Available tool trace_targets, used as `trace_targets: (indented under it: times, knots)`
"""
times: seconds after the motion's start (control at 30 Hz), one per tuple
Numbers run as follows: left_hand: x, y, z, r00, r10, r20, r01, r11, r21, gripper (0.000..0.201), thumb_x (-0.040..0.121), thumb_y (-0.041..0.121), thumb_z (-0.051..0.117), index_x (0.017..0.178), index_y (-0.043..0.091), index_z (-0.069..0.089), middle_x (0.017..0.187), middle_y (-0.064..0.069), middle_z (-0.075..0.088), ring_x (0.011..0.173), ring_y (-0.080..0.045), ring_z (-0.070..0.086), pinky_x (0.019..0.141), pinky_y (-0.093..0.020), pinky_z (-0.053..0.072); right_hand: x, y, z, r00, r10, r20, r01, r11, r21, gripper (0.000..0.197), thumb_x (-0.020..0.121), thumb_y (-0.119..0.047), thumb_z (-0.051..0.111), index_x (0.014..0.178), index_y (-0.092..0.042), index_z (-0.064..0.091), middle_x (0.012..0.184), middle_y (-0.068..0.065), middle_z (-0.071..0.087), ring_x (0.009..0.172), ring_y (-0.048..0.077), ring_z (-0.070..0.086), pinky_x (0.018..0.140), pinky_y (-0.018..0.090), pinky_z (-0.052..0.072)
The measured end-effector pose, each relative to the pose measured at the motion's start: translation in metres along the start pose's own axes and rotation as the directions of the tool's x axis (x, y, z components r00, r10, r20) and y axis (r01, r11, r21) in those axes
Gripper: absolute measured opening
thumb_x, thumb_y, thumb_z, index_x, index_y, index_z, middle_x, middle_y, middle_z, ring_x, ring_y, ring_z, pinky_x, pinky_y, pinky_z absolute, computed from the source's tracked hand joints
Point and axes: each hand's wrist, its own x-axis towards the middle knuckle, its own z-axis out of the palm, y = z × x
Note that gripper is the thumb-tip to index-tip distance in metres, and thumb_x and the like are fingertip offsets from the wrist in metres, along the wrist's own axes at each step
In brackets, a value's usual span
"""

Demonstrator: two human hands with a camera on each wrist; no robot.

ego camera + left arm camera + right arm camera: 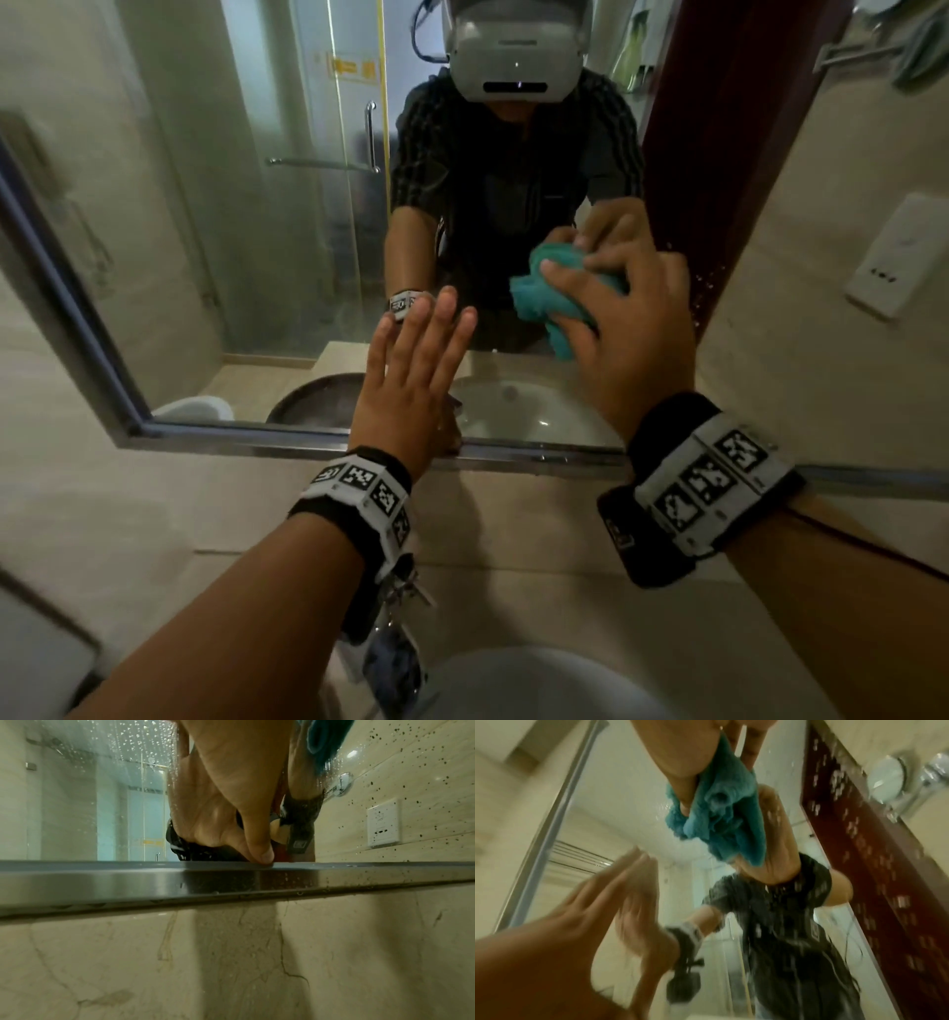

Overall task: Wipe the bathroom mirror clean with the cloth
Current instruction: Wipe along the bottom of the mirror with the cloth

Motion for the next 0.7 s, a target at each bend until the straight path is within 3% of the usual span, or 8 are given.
trace_targets:
  times: [0.1,0.2,0.27,0.33,0.4,0.5,0.6,0.7]
  knots:
    - [0.000,-0.002,0.001,1.000,-0.001,-0.001,0.001,1.000,0.008,0.136,0.056,0.047,0.081,0.149,0.014,-0.013,0.152,-0.005,-0.029,0.142,-0.023,-0.020,0.117,-0.043,-0.007,-0.018,-0.009,0.016,1.000,-0.002,0.018,0.002,1.000,0.013,0.036,0.081,-0.019,0.060,0.116,-0.016,0.065,0.106,0.016,0.058,0.094,0.030,0.042,0.076,0.034,0.045]
    - [0.000,-0.001,0.001,1.000,-0.001,0.025,0.000,0.999,0.033,0.136,0.059,0.053,0.078,0.147,0.014,-0.017,0.151,-0.005,-0.032,0.141,-0.024,-0.024,0.116,-0.042,-0.011,-0.087,-0.010,0.040,0.924,-0.209,0.321,0.239,0.970,-0.055,0.032,0.077,-0.014,0.072,0.109,-0.014,0.068,0.102,0.017,0.061,0.081,0.030,0.050,0.063,0.038,0.050]
    - [0.000,-0.001,0.000,0.999,-0.005,0.048,0.003,0.999,0.038,0.138,0.058,0.057,0.077,0.146,0.014,-0.021,0.150,-0.006,-0.034,0.139,-0.024,-0.027,0.116,-0.043,-0.012,-0.106,-0.002,0.039,0.846,-0.174,0.503,0.228,0.972,-0.049,0.042,0.065,-0.015,0.084,0.104,-0.015,0.070,0.100,0.015,0.062,0.075,0.030,0.054,0.058,0.038,0.052]
    - [0.001,-0.001,-0.001,0.999,-0.010,0.052,0.008,0.999,0.042,0.139,0.058,0.059,0.076,0.146,0.014,-0.021,0.152,-0.007,-0.031,0.139,-0.024,-0.028,0.115,-0.043,-0.012,-0.095,0.001,0.031,0.852,-0.171,0.494,0.201,0.980,-0.009,0.036,0.066,-0.015,0.082,0.100,-0.013,0.071,0.097,0.016,0.061,0.074,0.031,0.055,0.056,0.038,0.052]
    - [0.001,-0.001,-0.001,0.999,-0.006,0.050,0.004,0.999,0.042,0.139,0.058,0.058,0.076,0.146,0.014,-0.022,0.151,-0.007,-0.031,0.139,-0.024,-0.028,0.115,-0.043,-0.013,-0.073,-0.004,0.024,0.916,-0.174,0.362,0.176,0.984,0.026,0.024,0.078,-0.019,0.067,0.100,-0.010,0.070,0.095,0.016,0.060,0.078,0.030,0.052,0.061,0.036,0.051]
    - [0.001,-0.001,0.000,0.999,0.007,0.050,-0.009,1.000,0.023,0.141,0.055,0.059,0.077,0.146,0.014,-0.021,0.154,-0.006,-0.025,0.140,-0.024,-0.025,0.116,-0.043,-0.013,-0.056,-0.015,0.027,0.964,-0.102,0.248,0.097,0.995,0.033,0.035,0.085,-0.025,0.046,0.108,-0.011,0.068,0.102,0.014,0.058,0.088,0.025,0.043,0.069,0.032,0.048]
    - [0.000,-0.002,0.001,0.999,0.008,0.031,-0.008,1.000,0.006,0.138,0.057,0.054,0.078,0.147,0.015,-0.020,0.155,-0.006,-0.020,0.141,-0.024,-0.023,0.116,-0.043,-0.011,-0.082,-0.018,0.039,0.931,-0.163,0.326,0.175,0.984,-0.008,0.026,0.081,-0.018,0.065,0.106,-0.013,0.068,0.102,0.015,0.059,0.081,0.028,0.051,0.065,0.034,0.049]
    - [0.001,-0.002,0.000,0.998,0.004,0.060,-0.004,1.000,0.006,0.143,0.054,0.060,0.078,0.145,0.015,-0.023,0.149,-0.005,-0.035,0.139,-0.024,-0.027,0.115,-0.042,-0.015,-0.105,-0.003,0.036,0.838,-0.130,0.530,0.174,0.984,-0.034,0.044,0.062,-0.016,0.085,0.103,-0.017,0.070,0.099,0.012,0.061,0.074,0.027,0.054,0.056,0.035,0.050]
